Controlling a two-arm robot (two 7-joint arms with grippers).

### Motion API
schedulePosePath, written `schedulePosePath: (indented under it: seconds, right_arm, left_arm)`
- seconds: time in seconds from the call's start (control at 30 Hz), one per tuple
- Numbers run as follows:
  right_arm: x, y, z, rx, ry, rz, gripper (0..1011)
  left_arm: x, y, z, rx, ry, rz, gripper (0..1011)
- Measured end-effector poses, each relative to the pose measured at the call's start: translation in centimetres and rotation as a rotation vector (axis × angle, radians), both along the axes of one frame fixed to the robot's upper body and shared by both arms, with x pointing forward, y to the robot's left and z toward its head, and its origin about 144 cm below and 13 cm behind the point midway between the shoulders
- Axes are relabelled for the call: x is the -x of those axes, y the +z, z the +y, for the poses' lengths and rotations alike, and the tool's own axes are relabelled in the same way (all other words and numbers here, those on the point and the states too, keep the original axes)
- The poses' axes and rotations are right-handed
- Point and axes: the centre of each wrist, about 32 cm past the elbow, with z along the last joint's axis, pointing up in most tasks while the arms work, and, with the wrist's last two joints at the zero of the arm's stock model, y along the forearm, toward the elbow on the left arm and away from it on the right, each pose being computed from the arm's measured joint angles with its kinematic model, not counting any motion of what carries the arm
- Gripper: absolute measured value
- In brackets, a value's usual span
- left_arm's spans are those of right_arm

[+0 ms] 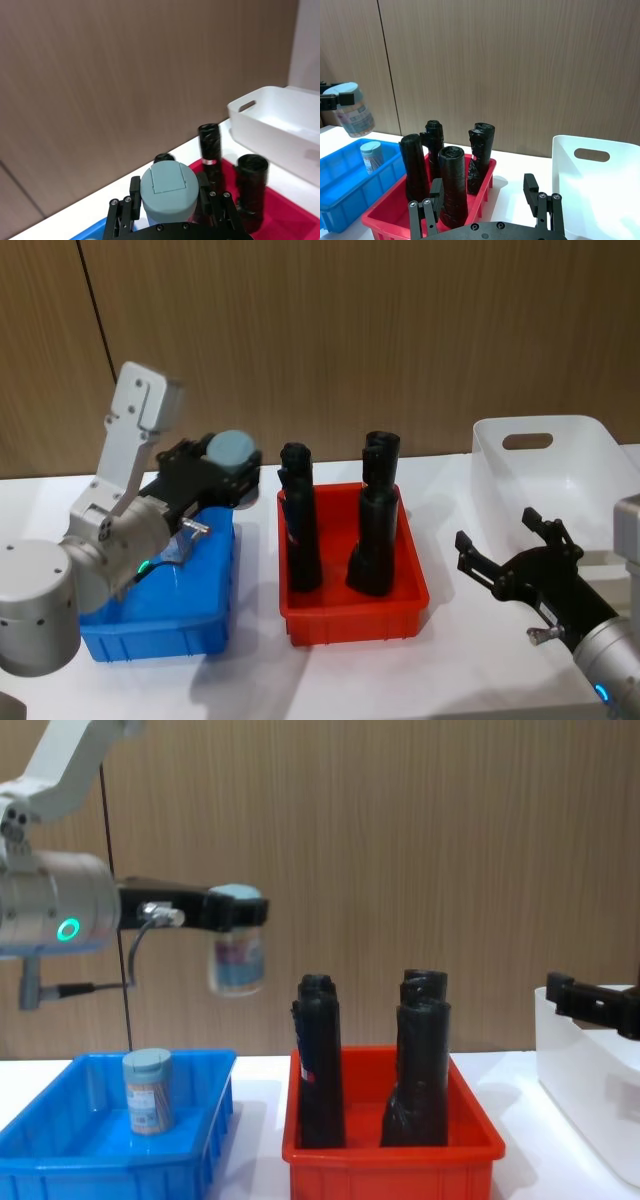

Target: Pick the cotton swabs from the blue box and place them into the white box.

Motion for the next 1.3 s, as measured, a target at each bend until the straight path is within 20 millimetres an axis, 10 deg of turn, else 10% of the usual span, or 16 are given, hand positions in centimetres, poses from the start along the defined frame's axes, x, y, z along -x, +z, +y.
schedulePosePath:
  seconds: [1.3]
  right_arm:
    - [0.0, 0.0, 0.0, 0.0, 0.0, 0.0, 1001]
  left_arm:
    - [-4.4, 5.0, -3.2, 0.063, -0.434, 0.123, 669]
